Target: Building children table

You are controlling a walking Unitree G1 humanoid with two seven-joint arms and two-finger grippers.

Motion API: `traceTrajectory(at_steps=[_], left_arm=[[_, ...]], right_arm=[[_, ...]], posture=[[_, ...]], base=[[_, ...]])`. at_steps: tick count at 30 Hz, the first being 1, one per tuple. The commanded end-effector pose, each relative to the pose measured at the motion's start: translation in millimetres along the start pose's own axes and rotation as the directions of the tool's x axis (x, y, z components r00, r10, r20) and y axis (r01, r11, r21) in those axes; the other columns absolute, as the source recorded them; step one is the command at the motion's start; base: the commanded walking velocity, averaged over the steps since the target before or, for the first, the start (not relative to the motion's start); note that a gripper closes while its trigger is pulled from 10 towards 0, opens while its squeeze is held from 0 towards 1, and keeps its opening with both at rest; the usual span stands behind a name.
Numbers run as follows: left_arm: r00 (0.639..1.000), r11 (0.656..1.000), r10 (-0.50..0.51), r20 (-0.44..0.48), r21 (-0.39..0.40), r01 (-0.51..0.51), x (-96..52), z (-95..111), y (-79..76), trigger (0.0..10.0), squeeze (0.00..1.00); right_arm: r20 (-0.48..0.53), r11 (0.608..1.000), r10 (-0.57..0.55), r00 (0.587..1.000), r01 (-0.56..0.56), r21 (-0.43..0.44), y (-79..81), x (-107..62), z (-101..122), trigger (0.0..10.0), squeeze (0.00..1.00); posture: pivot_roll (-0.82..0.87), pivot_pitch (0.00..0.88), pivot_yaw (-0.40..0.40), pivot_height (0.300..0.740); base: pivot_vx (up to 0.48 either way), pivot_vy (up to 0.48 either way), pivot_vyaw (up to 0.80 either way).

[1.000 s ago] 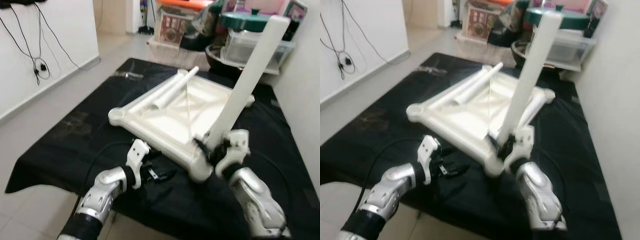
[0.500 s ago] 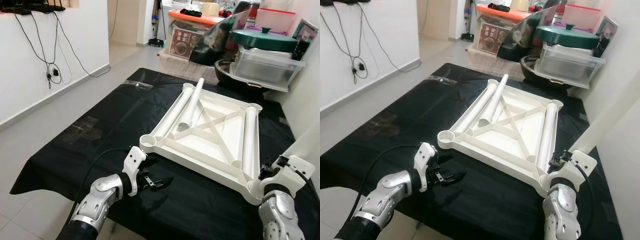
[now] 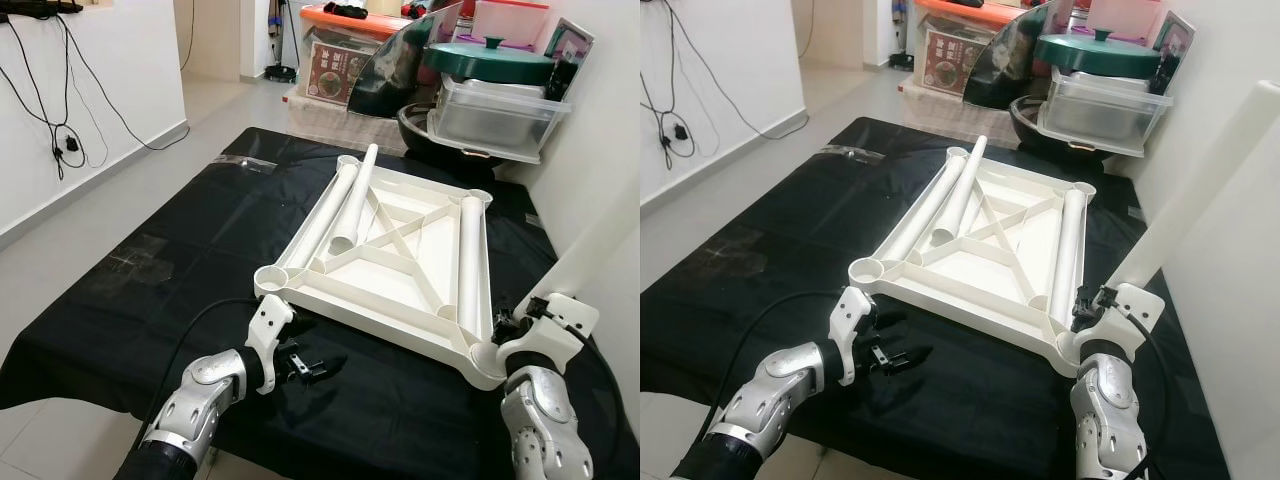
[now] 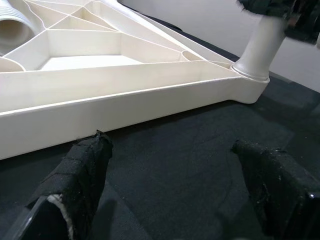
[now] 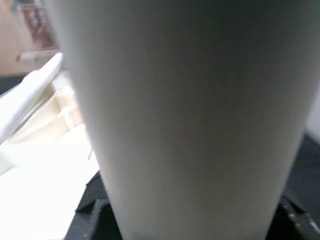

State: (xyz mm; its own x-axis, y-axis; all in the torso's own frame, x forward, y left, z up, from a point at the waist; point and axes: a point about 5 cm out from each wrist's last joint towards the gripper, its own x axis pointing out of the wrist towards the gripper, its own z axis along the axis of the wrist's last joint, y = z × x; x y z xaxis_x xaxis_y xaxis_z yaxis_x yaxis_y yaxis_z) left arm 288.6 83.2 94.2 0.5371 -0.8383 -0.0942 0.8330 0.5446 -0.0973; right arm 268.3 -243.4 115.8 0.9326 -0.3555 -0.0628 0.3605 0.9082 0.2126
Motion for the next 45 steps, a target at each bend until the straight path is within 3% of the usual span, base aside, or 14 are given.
traceTrajectory(at_steps=[1,8,9,16,18,19,20,26,30,35,36,39,40,45], left_arm=[[1.000,1.000,-0.010,0.001,0.002,0.010,0.2,-1.9,-3.1,10.0,0.00],[1.000,1.000,-0.010,-0.001,0.001,0.010,0.4,-1.3,-1.8,10.0,0.00],[1.000,1.000,-0.014,-0.003,0.003,0.014,0.8,-1.3,-2.0,10.0,0.00],[1.000,1.000,-0.014,0.001,0.006,0.014,5.0,0.3,-1.9,10.0,0.00],[1.000,1.000,-0.014,0.002,0.006,0.014,5.1,0.3,-2.0,10.0,0.00],[1.000,1.000,-0.009,0.004,0.005,0.009,4.9,0.3,-2.2,10.0,0.00],[1.000,1.000,-0.004,0.006,0.002,0.004,3.9,0.1,-2.1,10.0,0.00],[1.000,1.000,0.005,0.002,0.001,-0.005,-0.7,-1.9,-1.3,10.0,0.00],[1.000,1.000,0.007,0.001,0.003,-0.007,-1.4,-1.1,0.1,10.0,0.00],[1.000,1.000,-0.003,0.000,0.004,0.003,0.0,-1.0,-0.6,10.0,0.00],[1.000,1.000,-0.009,-0.001,0.003,0.009,1.3,-1.4,-1.7,10.0,0.00],[1.000,1.000,-0.018,-0.003,0.002,0.018,3.1,-1.9,-3.6,10.0,0.00],[1.000,1.000,-0.020,-0.004,0.003,0.020,3.5,-1.9,-4.0,10.0,0.00],[1.000,1.000,-0.013,-0.006,0.003,0.013,1.3,-2.3,-2.3,10.0,0.00]], right_arm=[[-0.020,0.997,0.070,0.997,-0.069,0.042,9.0,-5.0,-5.6,10.0,1.00],[0.005,0.944,0.322,0.947,-0.322,0.078,33.4,-9.4,5.3,10.0,1.00],[0.002,0.894,0.445,0.896,-0.444,0.061,41.1,-12.4,11.2,10.0,0.00],[-0.117,0.550,0.827,0.549,-0.835,-0.030,62.1,-30.6,19.0,9.5,0.00],[-0.126,0.553,0.824,0.552,-0.833,-0.030,61.9,-29.4,16.5,9.5,0.00],[-0.147,0.577,0.804,0.576,-0.816,-0.039,61.0,-26.2,10.5,1.7,0.00],[-0.165,0.641,0.751,0.639,-0.766,-0.049,58.3,-19.4,3.3,0.0,0.00],[-0.204,0.975,0.201,0.958,-0.216,-0.058,12.7,13.6,-17.1,0.0,0.00],[-0.221,0.960,-0.277,0.935,0.276,-0.037,-45.9,-0.4,-33.6,0.0,0.00],[-0.214,0.952,-0.305,0.928,0.298,-0.062,-48.9,-17.1,-35.2,0.0,0.00],[-0.192,0.960,-0.278,0.941,0.268,-0.077,-43.7,-19.8,-31.5,10.0,0.00],[-0.149,0.971,-0.237,0.960,0.230,-0.059,-32.4,-20.4,-24.3,10.0,0.00],[-0.077,0.988,-0.151,0.986,0.148,-0.044,-18.4,-20.4,-12.5,10.0,1.00],[0.078,0.996,0.084,0.993,-0.081,-0.050,19.3,-27.4,13.5,10.0,1.00]], posture=[[0.11,0.000,-0.115,0.740],[0.11,0.000,-0.105,0.740],[0.10,0.000,-0.103,0.740],[0.11,0.000,-0.122,0.740],[0.11,0.000,-0.122,0.740],[0.12,0.000,-0.128,0.740],[0.12,0.000,-0.129,0.740],[0.12,0.000,-0.129,0.740],[0.12,0.000,-0.123,0.740],[0.10,0.000,-0.109,0.740],[0.10,0.000,-0.104,0.740],[0.09,0.000,-0.102,0.740],[0.09,0.000,-0.102,0.740],[0.10,0.000,-0.108,0.740]], base=[[0.000,0.000,0.00],[0.000,0.000,0.00],[0.000,0.000,0.00],[0.000,0.000,0.00],[0.000,0.000,0.00],[0.000,0.000,0.00],[0.000,0.000,0.00],[0.000,0.000,0.00],[0.000,0.000,0.00],[0.000,0.000,0.00],[0.000,0.000,0.00],[0.000,0.000,0.00],[0.000,0.000,0.00],[0.000,0.000,0.00]])
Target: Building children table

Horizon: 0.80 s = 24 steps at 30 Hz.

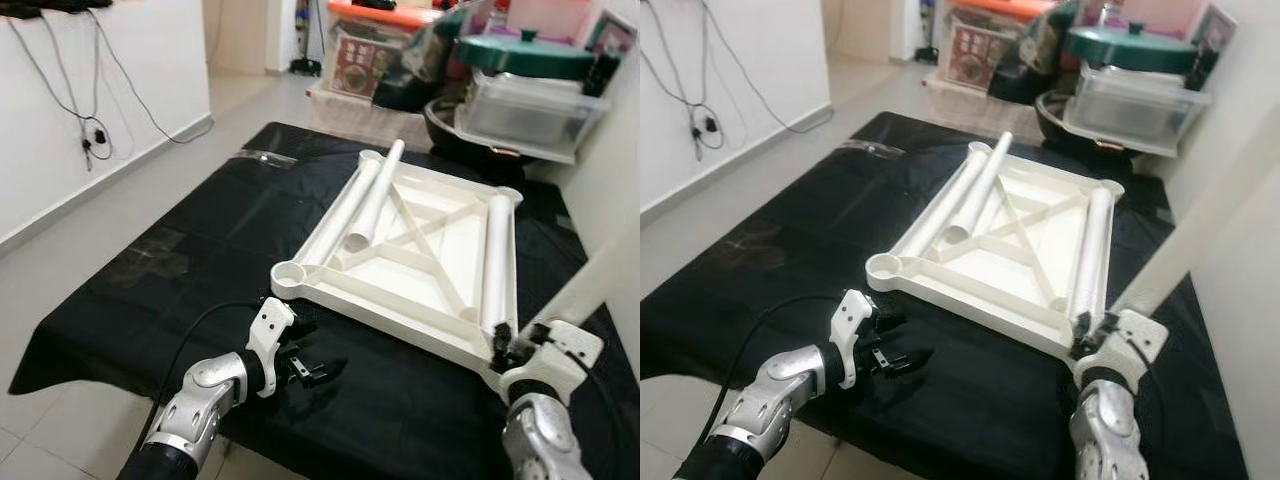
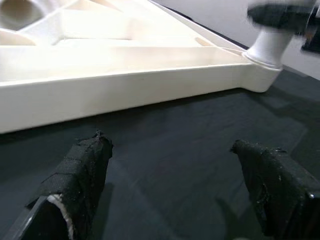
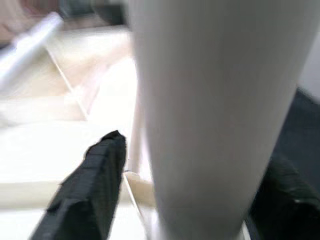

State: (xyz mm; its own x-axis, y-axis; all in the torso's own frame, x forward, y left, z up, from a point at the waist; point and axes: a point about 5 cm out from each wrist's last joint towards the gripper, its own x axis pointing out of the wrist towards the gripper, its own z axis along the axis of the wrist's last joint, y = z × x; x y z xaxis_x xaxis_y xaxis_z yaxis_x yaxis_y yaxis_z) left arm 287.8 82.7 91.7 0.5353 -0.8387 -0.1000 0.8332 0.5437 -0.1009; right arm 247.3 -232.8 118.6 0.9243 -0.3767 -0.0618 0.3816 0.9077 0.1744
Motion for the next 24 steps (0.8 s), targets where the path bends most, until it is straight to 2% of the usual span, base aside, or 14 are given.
traceTrajectory(at_steps=[1,3,7,10,12,13,14,15,16,17,19,24], left_arm=[[1.000,1.000,-0.009,-0.001,0.006,0.009,-0.5,-0.3,-1.2,10.0,0.00],[1.000,1.000,-0.007,-0.002,0.005,0.007,-1.9,-0.9,-0.9,10.0,0.00],[1.000,1.000,0.005,-0.005,0.000,-0.005,-5.4,-2.3,-0.2,10.0,0.00],[1.000,1.000,0.005,-0.006,-0.002,-0.005,-6.2,-3.2,-1.6,10.0,0.00],[1.000,1.000,0.004,-0.008,-0.002,-0.004,-6.7,-3.7,-1.6,10.0,0.00],[1.000,1.000,0.004,-0.008,-0.002,-0.004,-6.7,-3.7,-1.6,10.0,0.00],[1.000,1.000,0.004,-0.009,-0.002,-0.004,-6.7,-3.9,-1.4,10.0,0.00],[1.000,1.000,0.004,-0.009,-0.002,-0.004,-6.7,-3.9,-1.4,10.0,0.00],[1.000,1.000,0.004,-0.011,-0.001,-0.004,-6.3,-4.1,-1.2,10.0,0.00],[1.000,1.000,0.003,-0.012,0.000,-0.003,-5.5,-3.6,-0.8,10.0,0.00],[1.000,1.000,0.002,-0.012,0.002,-0.002,-4.7,-3.0,-0.5,10.0,0.00],[1.000,1.000,0.008,-0.011,0.006,-0.008,-5.2,-1.4,2.3,10.0,0.00]], right_arm=[[0.101,0.991,0.134,0.986,-0.133,-0.018,21.6,-8.5,17.7,10.0,1.00],[0.117,0.987,0.158,0.981,-0.157,-0.021,25.3,-12.8,20.6,10.0,1.00],[0.098,0.967,0.253,0.963,-0.248,-0.062,31.8,-37.4,20.3,10.0,1.00],[-0.067,0.925,0.360,0.930,-0.366,-0.106,34.4,-57.0,3.2,10.0,1.00],[-0.248,0.888,0.396,0.884,-0.438,-0.141,31.9,-66.6,-16.4,10.0,1.00],[-0.248,0.888,0.396,0.884,-0.438,-0.141,31.9,-66.6,-16.4,10.0,1.00],[-0.322,0.867,0.409,0.854,-0.474,-0.157,28.2,-71.4,-23.8,10.0,1.00],[-0.322,0.867,0.409,0.854,-0.474,-0.157,28.2,-71.4,-23.8,10.0,1.00],[-0.395,0.857,0.385,0.834,-0.482,-0.184,20.3,-73.2,-31.0,10.0,1.00],[-0.424,0.859,0.348,0.836,-0.466,-0.214,12.3,-71.6,-33.2,10.0,1.00],[-0.434,0.866,0.304,0.848,-0.436,-0.246,4.6,-68.7,-33.4,10.0,1.00],[-0.418,0.861,0.328,0.847,-0.450,-0.235,6.8,-67.6,-24.2,10.0,1.00]], posture=[[0.10,0.000,-0.111,0.740],[0.10,0.000,-0.113,0.740],[0.09,0.000,-0.115,0.740],[0.09,0.000,-0.112,0.740],[0.08,0.000,-0.108,0.740],[0.08,0.000,-0.108,0.740],[0.08,0.000,-0.105,0.740],[0.08,0.000,-0.105,0.740],[0.08,0.000,-0.100,0.740],[0.08,0.000,-0.101,0.740],[0.08,0.000,-0.101,0.740],[0.08,0.000,-0.101,0.740]], base=[[0.000,0.000,0.00],[0.000,0.000,0.00],[0.000,0.000,0.00],[0.000,0.000,0.00],[0.000,0.000,0.00],[0.000,0.000,0.00],[0.000,0.000,0.00],[0.000,0.000,0.00],[0.000,0.000,0.00],[0.000,0.000,0.00],[0.000,0.000,0.00],[0.000,0.000,0.00]])
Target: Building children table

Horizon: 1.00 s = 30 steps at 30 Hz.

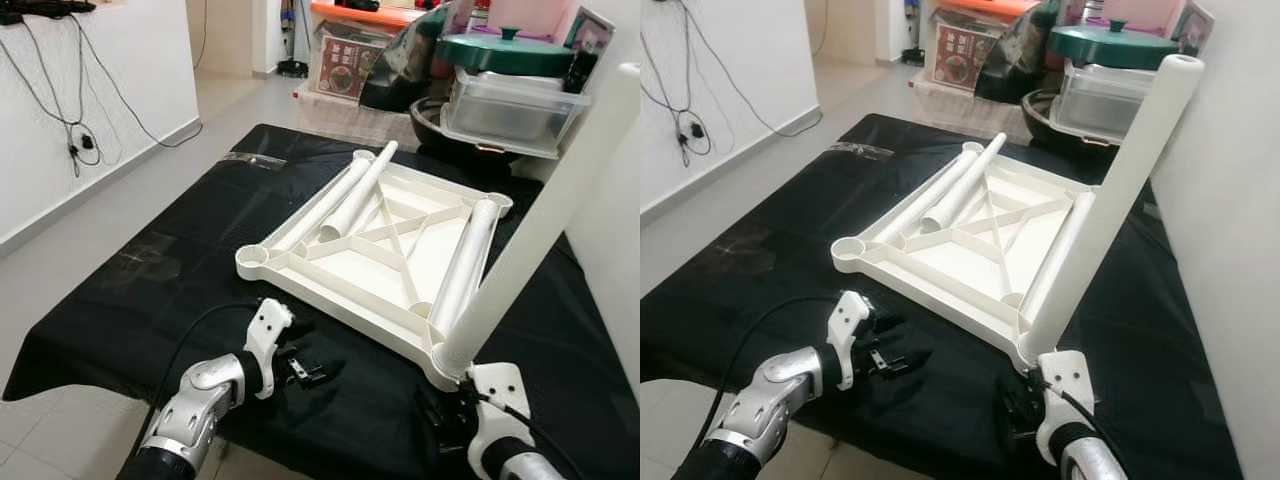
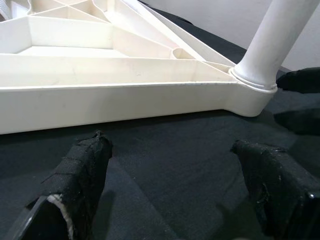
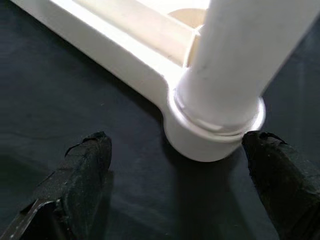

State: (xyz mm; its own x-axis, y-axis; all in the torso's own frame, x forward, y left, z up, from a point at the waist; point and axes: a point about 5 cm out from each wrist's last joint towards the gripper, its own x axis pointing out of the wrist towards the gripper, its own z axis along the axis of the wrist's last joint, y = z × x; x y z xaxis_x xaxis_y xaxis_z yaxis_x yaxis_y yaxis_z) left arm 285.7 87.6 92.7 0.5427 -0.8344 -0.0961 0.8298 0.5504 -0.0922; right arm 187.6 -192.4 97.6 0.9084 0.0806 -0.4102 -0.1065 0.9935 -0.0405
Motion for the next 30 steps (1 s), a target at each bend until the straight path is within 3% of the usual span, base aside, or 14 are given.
traceTrajectory(at_steps=[1,4,11,14,15,17,18,19,20,23,24,25,28,30], left_arm=[[1.000,1.000,0.002,-0.017,0.000,-0.002,-0.4,-1.9,2.2,10.0,0.00],[1.000,1.000,0.001,-0.020,-0.001,-0.001,0.0,-3.3,1.2,10.0,0.00],[1.000,1.000,0.001,-0.012,0.001,-0.001,2.0,-1.3,0.6,10.0,0.00],[1.000,1.000,0.008,-0.014,0.004,-0.008,0.5,-1.3,2.8,10.0,0.00],[1.000,1.000,0.009,-0.016,0.007,-0.009,0.0,-1.5,3.2,10.0,0.00],[1.000,1.000,0.009,-0.015,0.009,-0.008,0.5,-1.1,2.8,10.0,0.00],[1.000,1.000,0.009,-0.015,0.009,-0.008,0.5,-1.1,2.8,10.0,0.00],[1.000,1.000,0.008,-0.014,0.010,-0.008,1.1,-0.7,2.5,10.0,0.00],[1.000,1.000,0.008,-0.013,0.010,-0.007,1.6,-0.3,2.4,10.0,0.00],[1.000,1.000,0.008,-0.012,0.011,-0.007,1.9,-0.1,2.5,10.0,0.00],[1.000,1.000,0.008,-0.012,0.011,-0.008,1.8,-0.2,2.5,10.0,0.00],[1.000,1.000,0.008,-0.012,0.011,-0.008,1.8,-0.2,2.5,10.0,0.00],[1.000,1.000,0.007,-0.014,0.011,-0.007,1.4,-1.2,2.0,10.0,0.00],[1.000,1.000,0.006,-0.014,0.011,-0.006,1.5,-1.1,1.7,10.0,0.00]], right_arm=[[0.031,0.998,0.061,0.998,-0.061,-0.006,4.7,-3.1,10.4,10.0,1.00],[0.159,0.979,0.201,0.967,-0.205,0.006,24.5,1.6,35.2,10.0,1.00],[0.268,0.956,0.261,0.927,-0.287,0.065,37.5,11.4,60.1,10.0,1.00],[0.306,0.977,0.145,0.941,-0.184,0.105,31.0,24.8,70.1,10.0,1.00],[0.312,0.986,0.046,0.949,-0.092,0.136,23.4,32.1,72.8,10.0,1.00],[0.300,0.976,-0.167,0.939,0.115,0.185,3.2,42.8,75.8,10.0,0.77],[0.300,0.976,-0.167,0.939,0.115,0.185,3.2,42.8,75.8,10.0,0.77],[0.296,0.962,-0.240,0.924,0.185,0.202,-4.7,44.2,76.5,10.0,0.70],[0.272,0.926,-0.348,0.897,0.284,0.248,-18.3,44.8,75.1,10.0,0.00],[0.248,0.889,-0.428,0.869,0.355,0.291,-29.1,43.9,73.1,10.0,0.00],[0.211,0.833,-0.521,0.827,0.440,0.334,-42.5,40.1,68.1,10.0,0.00],[0.211,0.833,-0.521,0.827,0.440,0.334,-42.5,40.1,68.1,10.0,0.00],[0.137,0.723,-0.656,0.742,0.567,0.395,-66.5,29.2,54.8,10.0,0.00],[0.124,0.708,-0.671,0.731,0.583,0.398,-71.9,26.9,51.9,10.0,0.00]], posture=[[0.08,0.000,-0.101,0.740],[0.08,0.000,-0.100,0.740],[0.10,0.000,-0.107,0.740],[0.11,0.000,-0.108,0.740],[0.11,0.000,-0.108,0.740],[0.11,0.000,-0.108,0.740],[0.11,0.000,-0.108,0.740],[0.12,0.000,-0.109,0.740],[0.12,0.000,-0.108,0.740],[0.12,0.000,-0.108,0.740],[0.12,0.000,-0.106,0.740],[0.12,0.000,-0.106,0.740],[0.12,0.000,-0.106,0.740],[0.11,0.000,-0.104,0.740]], base=[[0.000,0.000,0.00],[0.000,0.000,0.00],[0.000,0.000,0.00],[0.000,0.000,0.00],[0.000,0.000,0.00],[0.000,0.000,0.00],[0.000,0.000,0.00],[0.000,0.000,0.00],[0.000,0.000,0.00],[0.000,0.000,0.00],[0.000,0.000,0.00],[0.000,0.000,0.00],[0.000,0.000,0.00],[0.000,0.000,0.00]])
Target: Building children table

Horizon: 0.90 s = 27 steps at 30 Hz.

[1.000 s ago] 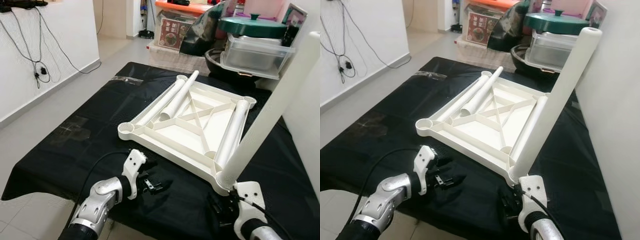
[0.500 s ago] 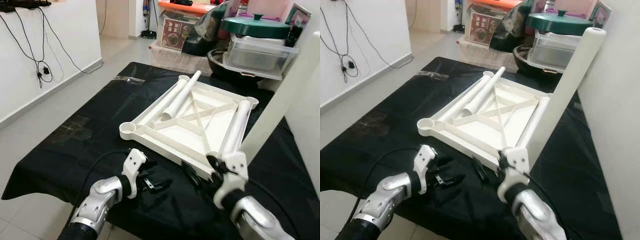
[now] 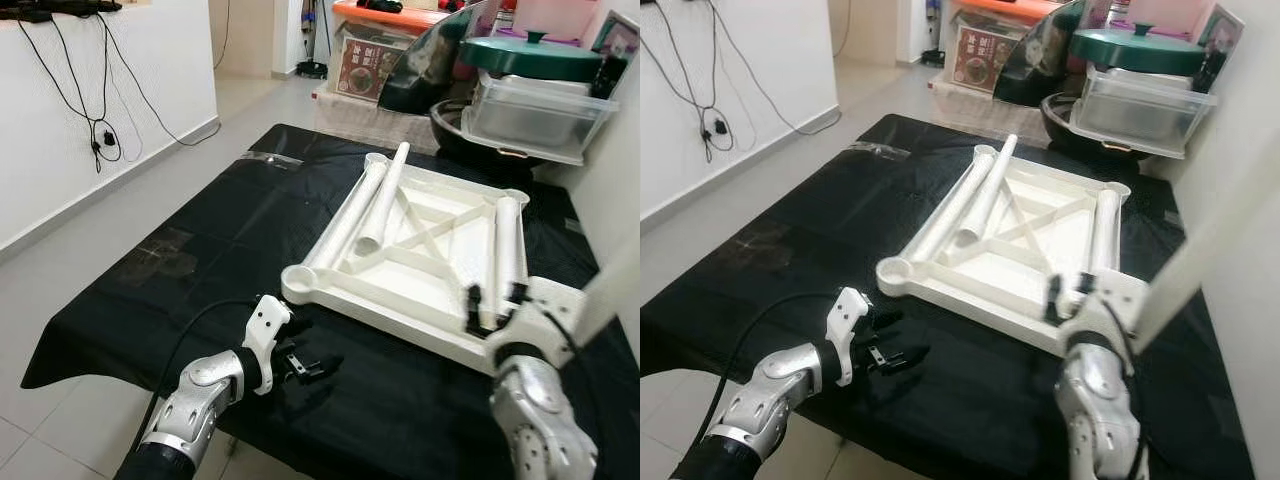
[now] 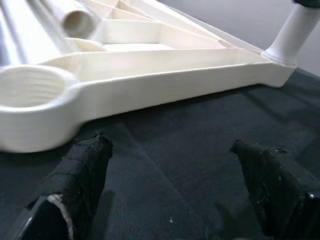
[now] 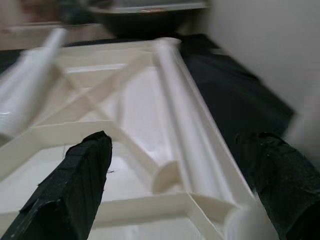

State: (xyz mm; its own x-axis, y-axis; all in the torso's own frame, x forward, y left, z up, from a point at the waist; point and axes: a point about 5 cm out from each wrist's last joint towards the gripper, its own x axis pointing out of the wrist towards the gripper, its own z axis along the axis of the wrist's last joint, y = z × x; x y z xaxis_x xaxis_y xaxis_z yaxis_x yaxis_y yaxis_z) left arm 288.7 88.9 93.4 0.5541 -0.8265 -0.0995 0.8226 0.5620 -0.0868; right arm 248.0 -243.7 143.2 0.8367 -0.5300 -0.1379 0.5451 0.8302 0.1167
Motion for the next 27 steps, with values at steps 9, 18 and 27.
traceTrajectory(at_steps=[9,18,27], left_arm=[[1.000,1.000,-0.010,-0.012,0.006,0.010,1.1,-1.6,-0.9,10.0,0.00],[0.979,0.979,0.198,0.039,0.041,-0.199,-0.3,9.7,22.6,10.0,0.00],[0.929,0.938,0.343,0.140,-0.010,-0.345,-4.5,25.4,39.1,10.0,0.00]], right_arm=[[0.077,0.993,0.114,0.991,-0.114,0.005,2.0,5.3,11.8,10.0,0.00],[0.033,0.742,0.669,0.743,-0.664,-0.095,82.2,-43.5,-1.7,10.0,0.00],[0.067,0.769,0.638,0.767,-0.630,-0.110,79.6,-34.4,0.6,10.0,0.00]], posture=[[0.10,0.000,-0.098,0.740],[0.12,0.000,-0.106,0.740],[0.12,0.000,-0.106,0.740]], base=[[0.000,0.000,0.00],[0.000,0.000,0.00],[0.000,0.000,0.00]])
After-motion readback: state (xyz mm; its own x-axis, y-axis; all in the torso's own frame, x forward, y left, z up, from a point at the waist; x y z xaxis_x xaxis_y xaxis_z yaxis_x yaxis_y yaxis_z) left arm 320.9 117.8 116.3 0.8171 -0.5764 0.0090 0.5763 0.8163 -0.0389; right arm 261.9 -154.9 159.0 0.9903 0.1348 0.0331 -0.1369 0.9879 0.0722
